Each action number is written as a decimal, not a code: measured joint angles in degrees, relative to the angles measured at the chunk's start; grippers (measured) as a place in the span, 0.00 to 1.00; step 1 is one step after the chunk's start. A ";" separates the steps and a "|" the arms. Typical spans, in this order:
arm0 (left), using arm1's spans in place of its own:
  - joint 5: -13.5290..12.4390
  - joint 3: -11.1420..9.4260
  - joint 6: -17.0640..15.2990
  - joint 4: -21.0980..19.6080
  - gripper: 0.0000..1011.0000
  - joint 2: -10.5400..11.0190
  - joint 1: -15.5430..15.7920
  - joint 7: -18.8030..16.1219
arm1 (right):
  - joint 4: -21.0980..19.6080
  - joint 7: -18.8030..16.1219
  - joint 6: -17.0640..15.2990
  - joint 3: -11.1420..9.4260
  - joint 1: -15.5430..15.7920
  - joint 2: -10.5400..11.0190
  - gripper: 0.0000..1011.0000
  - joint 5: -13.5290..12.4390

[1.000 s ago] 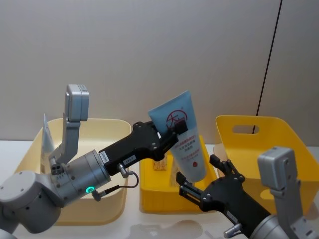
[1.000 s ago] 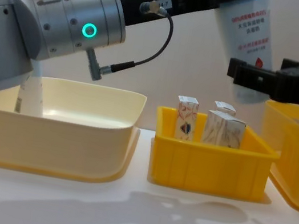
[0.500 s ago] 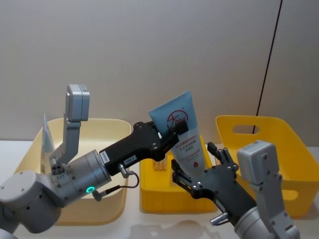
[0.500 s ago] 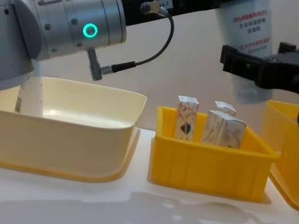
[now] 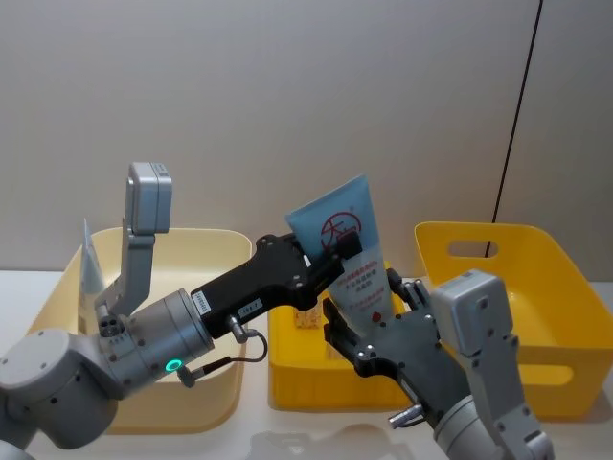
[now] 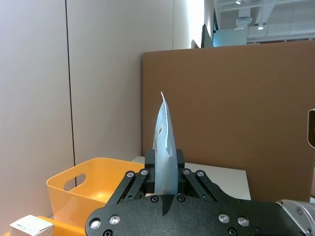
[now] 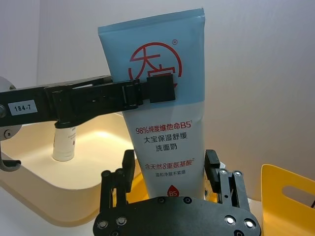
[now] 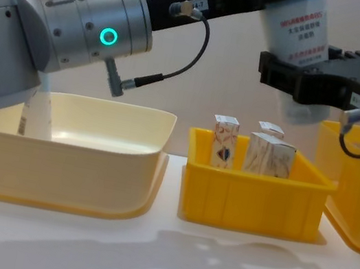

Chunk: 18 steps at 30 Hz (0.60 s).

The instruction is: Bimanual collaborative sorting of washing and personal care products

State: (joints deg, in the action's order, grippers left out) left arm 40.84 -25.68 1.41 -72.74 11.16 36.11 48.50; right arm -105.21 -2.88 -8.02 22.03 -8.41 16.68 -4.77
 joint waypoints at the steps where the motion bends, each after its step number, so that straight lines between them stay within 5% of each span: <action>1: 0.00 0.00 0.00 0.00 0.21 -0.01 0.00 0.00 | 0.04 0.03 0.04 0.05 -0.03 -0.03 0.88 0.10; 6: 0.01 0.01 0.01 0.00 0.21 0.00 0.00 0.00 | 0.38 0.36 0.23 0.28 -0.26 -0.26 0.74 0.71; 13: 0.00 0.02 0.01 0.00 0.21 0.00 0.00 0.00 | 0.69 0.58 0.44 0.48 -0.46 -0.49 0.68 1.17; 18: -0.01 0.00 0.01 -0.01 0.36 -0.01 0.00 0.00 | 0.80 0.63 0.52 0.57 -0.53 -0.57 0.65 1.34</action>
State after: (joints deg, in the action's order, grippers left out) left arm 40.83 -25.68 1.42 -72.75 11.15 36.11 48.50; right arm -104.41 -2.25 -7.51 22.60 -8.94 16.11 -3.43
